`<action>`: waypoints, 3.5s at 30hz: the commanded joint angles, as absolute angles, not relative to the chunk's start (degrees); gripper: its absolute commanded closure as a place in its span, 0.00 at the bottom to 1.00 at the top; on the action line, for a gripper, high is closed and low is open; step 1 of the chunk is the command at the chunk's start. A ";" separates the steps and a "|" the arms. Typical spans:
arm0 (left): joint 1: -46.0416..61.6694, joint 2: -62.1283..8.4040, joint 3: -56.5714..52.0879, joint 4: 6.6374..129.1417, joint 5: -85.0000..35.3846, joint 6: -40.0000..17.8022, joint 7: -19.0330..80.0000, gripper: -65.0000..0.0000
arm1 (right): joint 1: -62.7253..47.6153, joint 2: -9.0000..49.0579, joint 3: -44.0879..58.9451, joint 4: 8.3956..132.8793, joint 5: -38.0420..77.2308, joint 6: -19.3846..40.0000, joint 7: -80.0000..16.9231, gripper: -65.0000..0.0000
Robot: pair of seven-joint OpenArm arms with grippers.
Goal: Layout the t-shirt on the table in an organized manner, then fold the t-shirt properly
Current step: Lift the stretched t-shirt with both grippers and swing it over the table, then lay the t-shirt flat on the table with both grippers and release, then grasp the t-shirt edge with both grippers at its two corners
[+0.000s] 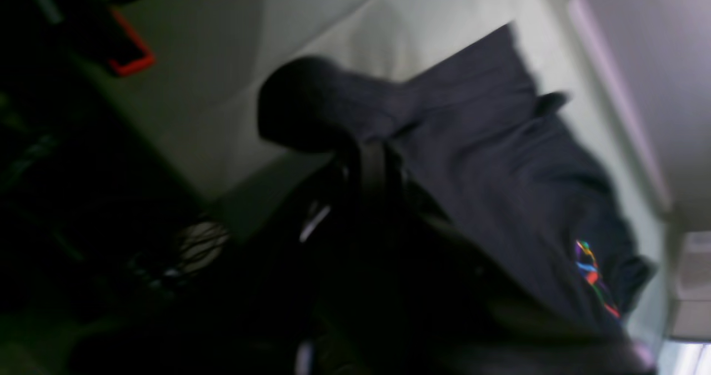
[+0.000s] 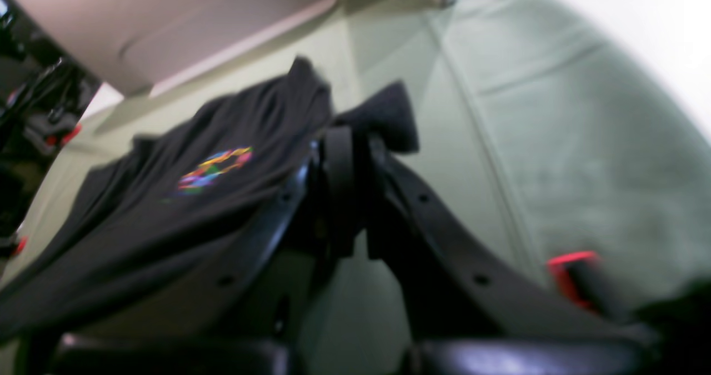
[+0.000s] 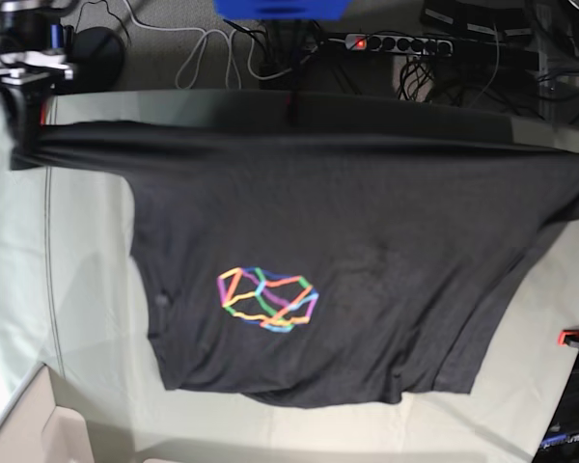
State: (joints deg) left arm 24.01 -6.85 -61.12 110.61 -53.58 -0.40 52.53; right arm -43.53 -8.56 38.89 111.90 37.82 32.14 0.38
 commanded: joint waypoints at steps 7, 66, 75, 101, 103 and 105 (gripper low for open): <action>21.41 -10.86 -66.51 114.15 -69.85 0.57 50.77 1.00 | -39.60 -6.29 43.56 116.97 42.77 32.48 4.35 1.00; -34.15 -23.43 -35.82 82.15 -59.82 0.57 50.15 1.00 | 29.93 7.60 30.99 92.70 35.21 32.04 -10.07 1.00; -36.26 -19.56 -30.81 65.10 -51.21 0.57 41.98 1.00 | 35.91 7.43 27.74 72.31 24.84 32.13 -10.07 1.00; -53.41 -22.46 -8.48 23.60 -47.52 0.66 17.01 0.60 | 47.16 13.49 28.18 38.73 6.46 30.55 -11.38 0.25; -50.24 -24.13 -9.19 25.27 -47.52 0.66 19.91 0.60 | 42.07 14.64 28.26 45.32 6.55 30.73 -14.81 0.25; -45.93 -24.48 -9.27 28.62 -47.60 0.66 21.76 0.57 | 37.41 14.02 28.26 51.38 6.55 30.73 -17.01 0.25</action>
